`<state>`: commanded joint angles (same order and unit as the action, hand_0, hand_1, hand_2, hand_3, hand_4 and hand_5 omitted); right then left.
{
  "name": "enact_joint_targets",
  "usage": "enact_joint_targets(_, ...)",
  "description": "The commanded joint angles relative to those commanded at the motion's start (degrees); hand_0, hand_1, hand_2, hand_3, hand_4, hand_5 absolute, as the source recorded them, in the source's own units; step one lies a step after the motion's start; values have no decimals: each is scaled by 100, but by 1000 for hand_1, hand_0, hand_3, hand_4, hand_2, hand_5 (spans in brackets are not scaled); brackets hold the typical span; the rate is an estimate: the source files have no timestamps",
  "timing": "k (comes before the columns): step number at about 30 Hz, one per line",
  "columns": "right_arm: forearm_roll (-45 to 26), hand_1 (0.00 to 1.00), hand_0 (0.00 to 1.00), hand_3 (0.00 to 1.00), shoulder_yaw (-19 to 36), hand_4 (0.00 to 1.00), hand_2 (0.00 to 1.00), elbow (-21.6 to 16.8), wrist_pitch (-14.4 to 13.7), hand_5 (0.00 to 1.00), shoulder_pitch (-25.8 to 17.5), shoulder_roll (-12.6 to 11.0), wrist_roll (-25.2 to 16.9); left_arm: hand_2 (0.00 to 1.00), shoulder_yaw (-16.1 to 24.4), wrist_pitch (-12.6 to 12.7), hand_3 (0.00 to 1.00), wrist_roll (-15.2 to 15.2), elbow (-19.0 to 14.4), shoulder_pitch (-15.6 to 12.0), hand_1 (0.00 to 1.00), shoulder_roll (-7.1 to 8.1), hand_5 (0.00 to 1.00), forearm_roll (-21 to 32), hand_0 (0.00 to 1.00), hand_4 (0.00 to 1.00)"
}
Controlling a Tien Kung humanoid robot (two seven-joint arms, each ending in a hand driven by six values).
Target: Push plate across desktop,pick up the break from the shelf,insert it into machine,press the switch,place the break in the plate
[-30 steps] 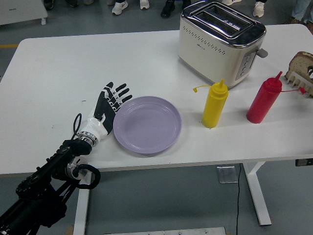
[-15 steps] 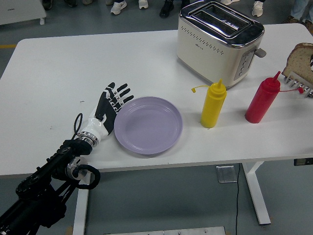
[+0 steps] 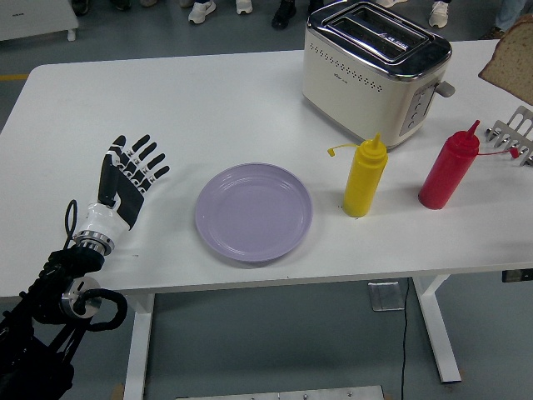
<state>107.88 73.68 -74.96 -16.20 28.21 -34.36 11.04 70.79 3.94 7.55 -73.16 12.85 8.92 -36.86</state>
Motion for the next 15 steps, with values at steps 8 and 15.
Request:
enact_joint_targets(8,-48,384,359,476,110,316,435,-224,-198,2,353,-23,183,907,938,-43,863,-84,-723,-517,856,211,998,272,802,630)
enact_joint_targets(15,-369,375,358,472,52,304,431,-198,-373,2,796,74,356,907,1608,-83,863,-123,-955,-808,856,327,998,401,800,630)
